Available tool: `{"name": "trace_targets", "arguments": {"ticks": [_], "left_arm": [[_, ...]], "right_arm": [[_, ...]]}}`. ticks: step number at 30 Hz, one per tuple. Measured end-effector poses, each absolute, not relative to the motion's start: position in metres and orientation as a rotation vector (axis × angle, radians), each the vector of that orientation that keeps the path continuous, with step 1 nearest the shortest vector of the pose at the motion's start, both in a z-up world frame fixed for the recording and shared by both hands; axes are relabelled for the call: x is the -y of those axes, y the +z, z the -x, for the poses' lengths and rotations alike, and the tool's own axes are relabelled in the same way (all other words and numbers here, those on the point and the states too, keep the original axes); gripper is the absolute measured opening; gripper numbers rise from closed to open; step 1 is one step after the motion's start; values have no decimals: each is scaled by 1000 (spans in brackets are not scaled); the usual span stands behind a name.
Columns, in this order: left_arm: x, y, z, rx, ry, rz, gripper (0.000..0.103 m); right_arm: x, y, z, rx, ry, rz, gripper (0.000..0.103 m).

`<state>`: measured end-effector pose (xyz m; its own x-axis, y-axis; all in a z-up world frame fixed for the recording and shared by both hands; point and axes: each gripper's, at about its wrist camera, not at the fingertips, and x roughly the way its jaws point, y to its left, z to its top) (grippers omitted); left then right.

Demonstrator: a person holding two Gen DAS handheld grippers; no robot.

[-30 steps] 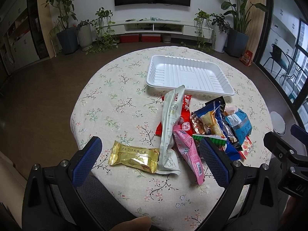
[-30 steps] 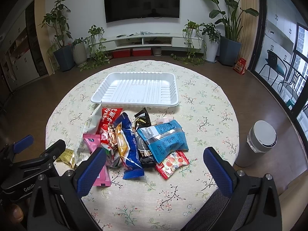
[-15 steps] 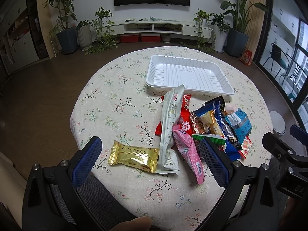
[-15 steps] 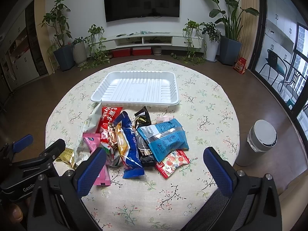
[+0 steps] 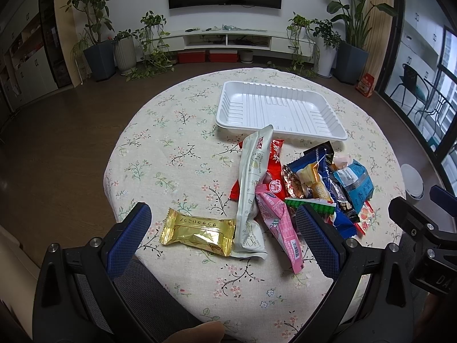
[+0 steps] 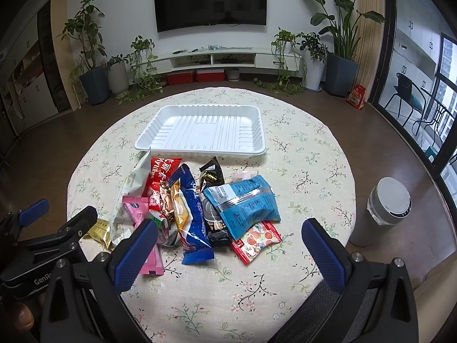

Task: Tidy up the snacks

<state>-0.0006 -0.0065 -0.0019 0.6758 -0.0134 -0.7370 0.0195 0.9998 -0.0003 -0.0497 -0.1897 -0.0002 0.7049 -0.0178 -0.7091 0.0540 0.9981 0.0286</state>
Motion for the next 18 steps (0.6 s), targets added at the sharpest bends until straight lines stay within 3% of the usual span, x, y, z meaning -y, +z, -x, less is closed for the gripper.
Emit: {"name": "trace_targets", "arguments": {"ticks": [18], "left_arm": [[7, -3, 0, -832, -28, -6, 103]], "right_arm": [[195, -9, 53, -794, -41, -50, 103]]}}
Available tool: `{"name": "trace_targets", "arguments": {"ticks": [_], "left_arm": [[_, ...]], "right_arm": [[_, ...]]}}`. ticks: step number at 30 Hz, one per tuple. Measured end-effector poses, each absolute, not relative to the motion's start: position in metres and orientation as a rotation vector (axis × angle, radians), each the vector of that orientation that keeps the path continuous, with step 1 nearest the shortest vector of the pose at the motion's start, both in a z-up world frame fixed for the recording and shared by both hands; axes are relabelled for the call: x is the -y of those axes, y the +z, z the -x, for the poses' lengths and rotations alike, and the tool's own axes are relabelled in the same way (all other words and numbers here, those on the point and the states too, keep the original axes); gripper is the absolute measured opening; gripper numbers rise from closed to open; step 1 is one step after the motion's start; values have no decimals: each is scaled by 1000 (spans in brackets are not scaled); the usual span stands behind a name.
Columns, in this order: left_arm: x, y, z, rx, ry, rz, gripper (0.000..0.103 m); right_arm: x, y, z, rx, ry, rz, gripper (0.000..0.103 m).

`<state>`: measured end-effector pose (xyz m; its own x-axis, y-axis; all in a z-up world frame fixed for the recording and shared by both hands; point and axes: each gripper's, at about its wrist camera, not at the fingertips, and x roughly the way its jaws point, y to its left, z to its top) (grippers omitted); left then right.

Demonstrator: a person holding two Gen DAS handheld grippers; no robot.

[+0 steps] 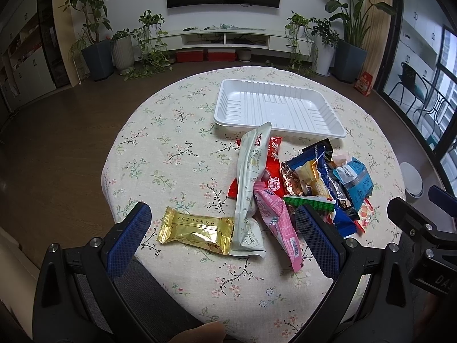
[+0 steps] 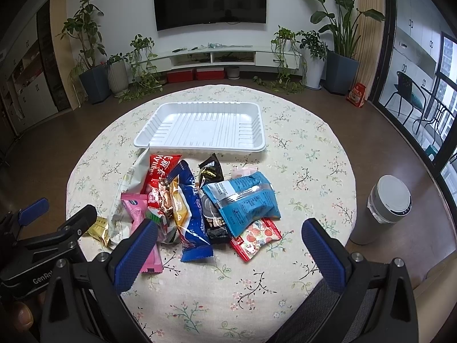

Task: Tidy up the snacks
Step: 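Grasp the gold wafer bar with the left gripper while the right gripper approaches the blue chip bag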

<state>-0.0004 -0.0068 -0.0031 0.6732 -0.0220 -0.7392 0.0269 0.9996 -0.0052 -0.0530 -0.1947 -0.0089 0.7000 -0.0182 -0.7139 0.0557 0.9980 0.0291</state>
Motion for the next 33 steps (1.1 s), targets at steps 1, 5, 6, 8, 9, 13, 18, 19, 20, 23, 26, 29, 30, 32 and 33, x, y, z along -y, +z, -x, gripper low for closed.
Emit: {"name": "trace_targets", "arguments": {"ticks": [1, 5, 6, 8, 9, 13, 18, 19, 20, 23, 26, 29, 30, 32, 33], "left_arm": [[6, -4, 1, -831, -37, 0, 103], [-3, -10, 6, -804, -102, 35, 103], [-5, -15, 7, -803, -127, 28, 103], [-9, -34, 8, -842, -185, 1, 103], [-13, -41, 9, -855, -186, -8, 103], [-34, -70, 11, -976, -107, -18, 103], [-61, -74, 3, -999, -43, 50, 102], [-63, -71, 0, -997, -44, 58, 102], [-63, -68, -2, -988, -56, 65, 102], [-47, -61, -13, -992, -158, -70, 102], [-34, -57, -21, -1005, -386, -243, 101], [-32, -53, -21, -939, -595, -452, 102], [-32, -55, -25, -939, -607, -510, 102], [-36, -63, -41, -961, -631, -565, 100], [-38, -66, -48, -961, -642, -565, 96]], "right_arm": [[193, -14, 53, -797, -41, -49, 103], [198, -16, 54, -795, -41, -43, 103], [200, -16, 56, -789, -39, -48, 103], [210, -19, 61, -766, -28, -84, 103], [214, -19, 63, -756, -20, -105, 103], [238, -19, 67, -704, 14, -198, 103], [253, -18, 60, -680, 53, -225, 103], [255, -19, 58, -674, 57, -224, 103], [257, -21, 57, -672, 57, -220, 103], [259, -25, 51, -683, 79, -212, 103], [260, -28, 48, -698, 143, -210, 103], [258, -30, 45, -703, 186, -195, 103], [256, -32, 43, -716, 203, -191, 103], [253, -35, 39, -736, 215, -193, 103], [253, -37, 37, -745, 217, -199, 103]]}}
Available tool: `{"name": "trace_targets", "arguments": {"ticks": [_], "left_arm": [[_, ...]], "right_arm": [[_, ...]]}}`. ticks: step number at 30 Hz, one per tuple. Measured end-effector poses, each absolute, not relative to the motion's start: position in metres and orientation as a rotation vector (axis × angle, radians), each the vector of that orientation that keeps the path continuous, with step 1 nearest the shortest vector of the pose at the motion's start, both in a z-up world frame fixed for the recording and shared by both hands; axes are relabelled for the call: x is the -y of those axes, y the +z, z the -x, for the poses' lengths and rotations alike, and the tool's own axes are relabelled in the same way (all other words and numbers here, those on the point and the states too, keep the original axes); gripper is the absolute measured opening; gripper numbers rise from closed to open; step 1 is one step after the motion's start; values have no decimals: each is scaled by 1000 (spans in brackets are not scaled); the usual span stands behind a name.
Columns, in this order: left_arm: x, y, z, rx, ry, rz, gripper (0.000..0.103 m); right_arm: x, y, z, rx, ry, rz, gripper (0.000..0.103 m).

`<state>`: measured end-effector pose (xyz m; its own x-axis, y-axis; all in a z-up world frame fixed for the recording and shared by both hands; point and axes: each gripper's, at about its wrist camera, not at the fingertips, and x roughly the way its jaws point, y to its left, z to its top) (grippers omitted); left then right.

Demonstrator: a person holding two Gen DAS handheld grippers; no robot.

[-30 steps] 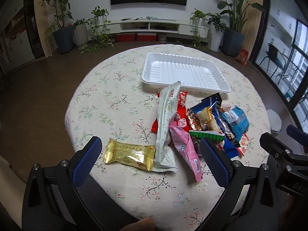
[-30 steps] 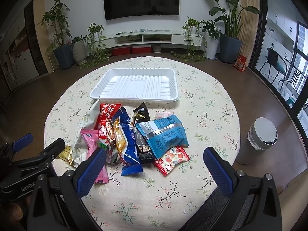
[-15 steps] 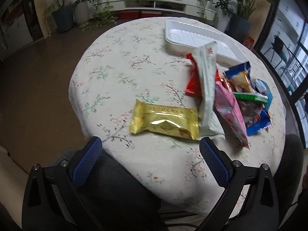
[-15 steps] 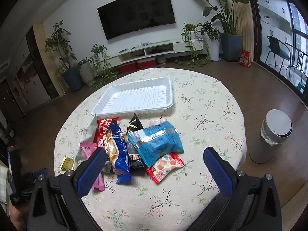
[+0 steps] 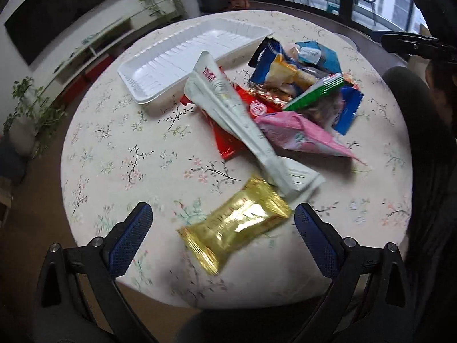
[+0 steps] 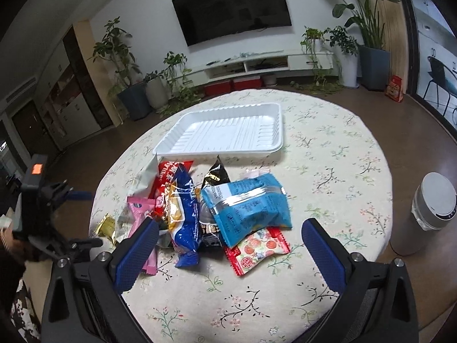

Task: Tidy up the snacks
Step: 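Grasp the gold wafer bar with the left gripper while the right gripper approaches the blue chip bag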

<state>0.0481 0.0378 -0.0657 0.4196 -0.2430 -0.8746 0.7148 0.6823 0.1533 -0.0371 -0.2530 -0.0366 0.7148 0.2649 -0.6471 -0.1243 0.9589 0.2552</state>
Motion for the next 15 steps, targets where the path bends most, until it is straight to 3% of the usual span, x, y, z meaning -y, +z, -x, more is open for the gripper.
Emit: {"name": "trace_targets", "arguments": {"ticks": [3, 15], "left_arm": [[-40, -74, -67, -985, -691, -560, 82], [-29, -92, -72, -975, -941, -728, 79]], "right_arm": [[255, -38, 35, -763, 222, -219, 103], [264, -49, 15, -832, 187, -235, 103]]}}
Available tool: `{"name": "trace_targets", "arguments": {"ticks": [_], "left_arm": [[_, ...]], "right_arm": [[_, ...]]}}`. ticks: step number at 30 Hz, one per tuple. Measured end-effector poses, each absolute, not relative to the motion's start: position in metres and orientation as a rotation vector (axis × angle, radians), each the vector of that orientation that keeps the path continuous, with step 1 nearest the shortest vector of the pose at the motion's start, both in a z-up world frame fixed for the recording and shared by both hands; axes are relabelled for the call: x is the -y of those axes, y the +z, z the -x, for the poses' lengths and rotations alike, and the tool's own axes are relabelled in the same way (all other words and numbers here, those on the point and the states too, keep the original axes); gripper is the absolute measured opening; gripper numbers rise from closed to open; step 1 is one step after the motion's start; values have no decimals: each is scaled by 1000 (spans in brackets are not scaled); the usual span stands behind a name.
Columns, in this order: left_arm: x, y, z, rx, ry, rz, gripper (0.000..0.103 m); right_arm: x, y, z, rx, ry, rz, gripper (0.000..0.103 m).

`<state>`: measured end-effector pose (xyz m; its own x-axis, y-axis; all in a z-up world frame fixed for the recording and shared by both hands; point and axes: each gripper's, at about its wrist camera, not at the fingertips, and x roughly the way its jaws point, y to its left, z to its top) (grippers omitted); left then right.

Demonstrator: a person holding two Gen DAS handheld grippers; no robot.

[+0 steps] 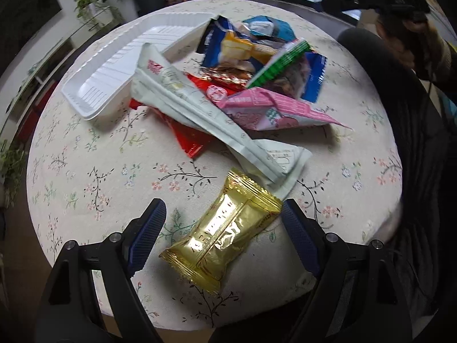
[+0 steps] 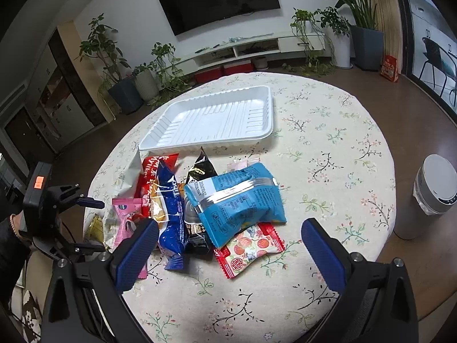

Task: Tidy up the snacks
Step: 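Grasp the gold wafer bar with the left gripper while the right gripper approaches the blue chip bag, then lift the gold wafer bar with the left gripper while the right gripper grasps the blue chip bag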

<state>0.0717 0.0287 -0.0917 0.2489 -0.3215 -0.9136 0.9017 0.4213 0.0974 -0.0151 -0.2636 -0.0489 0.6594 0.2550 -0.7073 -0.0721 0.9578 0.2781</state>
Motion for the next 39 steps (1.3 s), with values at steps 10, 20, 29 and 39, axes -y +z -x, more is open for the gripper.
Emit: {"name": "trace_targets", "arguments": {"ticks": [10, 20, 29, 39], "left_arm": [[-23, -106, -71, -1054, -1017, -822, 45], [-28, -101, -55, -1097, -865, -720, 39], [-48, -98, -43, -1153, -711, -483, 31], [-76, -98, -44, -1173, -631, -250, 30]], "right_arm": [[260, -52, 14, -852, 178, -241, 102], [264, -55, 15, -912, 176, -125, 80], [272, -61, 11, -958, 172, -185, 78], [263, -57, -32, -924, 260, -16, 91]]}}
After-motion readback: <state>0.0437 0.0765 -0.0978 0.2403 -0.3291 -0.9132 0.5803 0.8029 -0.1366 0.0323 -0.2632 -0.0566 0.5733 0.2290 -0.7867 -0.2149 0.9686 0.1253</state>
